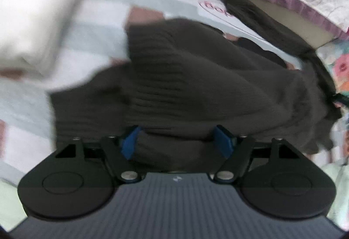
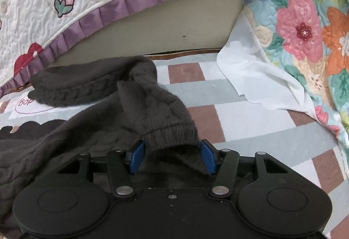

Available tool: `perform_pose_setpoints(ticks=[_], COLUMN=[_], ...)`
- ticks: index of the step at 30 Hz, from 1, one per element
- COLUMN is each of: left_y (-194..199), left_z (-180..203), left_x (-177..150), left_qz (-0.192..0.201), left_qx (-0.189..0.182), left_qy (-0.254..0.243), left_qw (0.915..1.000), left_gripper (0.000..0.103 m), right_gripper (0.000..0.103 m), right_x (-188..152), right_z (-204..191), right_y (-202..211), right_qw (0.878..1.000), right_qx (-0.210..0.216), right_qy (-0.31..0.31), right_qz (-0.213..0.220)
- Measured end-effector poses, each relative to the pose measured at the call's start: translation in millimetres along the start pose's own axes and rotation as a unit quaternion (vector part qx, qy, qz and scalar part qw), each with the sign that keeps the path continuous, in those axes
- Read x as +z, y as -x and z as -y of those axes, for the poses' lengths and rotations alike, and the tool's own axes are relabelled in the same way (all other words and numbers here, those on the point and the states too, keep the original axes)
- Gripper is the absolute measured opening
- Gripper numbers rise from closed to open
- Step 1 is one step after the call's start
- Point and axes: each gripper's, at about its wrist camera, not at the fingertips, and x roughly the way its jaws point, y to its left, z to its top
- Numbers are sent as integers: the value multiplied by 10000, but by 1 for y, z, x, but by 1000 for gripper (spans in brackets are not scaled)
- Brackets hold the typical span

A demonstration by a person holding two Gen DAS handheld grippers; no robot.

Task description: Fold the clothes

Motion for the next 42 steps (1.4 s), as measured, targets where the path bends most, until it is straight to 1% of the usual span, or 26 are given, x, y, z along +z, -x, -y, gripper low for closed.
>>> perform_pose_setpoints(ticks=[1, 2, 3, 4, 6, 8, 10, 15, 16, 17, 18, 19, 21, 22, 23, 24, 25, 26, 27, 28, 31, 33, 34, 37, 41, 42], left_y=[-4, -5, -5, -3, 7, 19, 27, 37, 40, 43, 48, 53, 60, 60, 59, 56, 49, 42, 32, 24, 7, -1, -4, -10, -19, -24], left_z=[1, 9, 16, 24, 34, 45, 53, 57, 57, 57, 54, 51, 44, 42, 40, 40, 40, 41, 41, 43, 48, 54, 59, 74, 92, 92], left_x=[0, -4, -7, -9, -13, -14, -10, 11, 16, 21, 24, 27, 32, 31, 29, 24, 18, 12, 7, 1, -12, -16, -19, -26, -33, -31], left_qz=[-28, 95, 204, 329, 635, 981, 1279, 1765, 1832, 1894, 1928, 1946, 1789, 1736, 1677, 1580, 1424, 1227, 946, 767, 475, 340, 346, 470, 680, 687], left_qx=[-63, 230, 495, 619, 644, 802, 926, 968, 1042, 1110, 1145, 1157, 901, 826, 760, 741, 723, 711, 696, 670, 530, 556, 654, 869, 1113, 1175], left_qy=[96, -56, -270, -443, -603, -881, -1065, -1071, -1064, -1048, -981, -908, -690, -625, -583, -681, -833, -960, -1088, -1195, -1418, -1535, -1707, -2223, -2885, -2941], left_qw=[9999, 9997, 9982, 9966, 9941, 9880, 9817, 9737, 9717, 9700, 9696, 9698, 9773, 9794, 9812, 9823, 9836, 9852, 9871, 9876, 9873, 9860, 9825, 9700, 9486, 9460], left_gripper=[49, 29, 1, 0, 0, 0, 0, 0, 0, 0, 0, 0, 0, 3, 4, 12, 31, 46, 66, 66, 66, 68, 70, 70, 70, 70], right_gripper=[60, 60, 60, 60, 60, 62, 66, 68, 55, 36, 15, 13, 11, 11, 11, 10, 10, 10, 10, 10, 10, 11, 11, 11, 13, 13], right_x=[-1, -2, -2, -2, -3, -4, -4, 4, 7, 10, 12, 15, 20, 23, 26, 28, 31, 34, 37, 38, 35, 33, 31, 26, 18, 16], right_z=[-1, -2, -4, -5, -8, -11, -12, -9, -6, -2, 1, 4, 10, 14, 17, 20, 23, 27, 30, 32, 29, 29, 30, 31, 34, 34], right_y=[-1, -2, -2, -2, -1, -1, -4, -15, -13, -12, -10, -9, -6, -4, -3, -1, 0, 2, 4, 4, 2, 3, 3, 0, 0, 1], right_qw=[9999, 9998, 9996, 9992, 9985, 9980, 9976, 9973, 9973, 9972, 9971, 9969, 9965, 9962, 9959, 9955, 9951, 9947, 9942, 9939, 9941, 9945, 9947, 9953, 9961, 9962], right_qx=[-47, -94, -128, -135, -137, -42, -19, -134, -157, -179, -202, -224, -270, -292, -315, -337, -360, -382, -405, -421, -395, -351, -332, -267, -79, -33], right_qy=[84, 168, 258, 359, 537, 630, 696, 671, 649, 627, 605, 583, 539, 518, 496, 474, 452, 430, 408, 417, 492, 421, 367, 327, 278, 260], right_qz=[-30, -60, -74, -57, -23, 15, 63, 250, 305, 360, 415, 470, 580, 635, 690, 745, 800, 855, 910, 933, 879, 898, 906, 875, 835, 835])
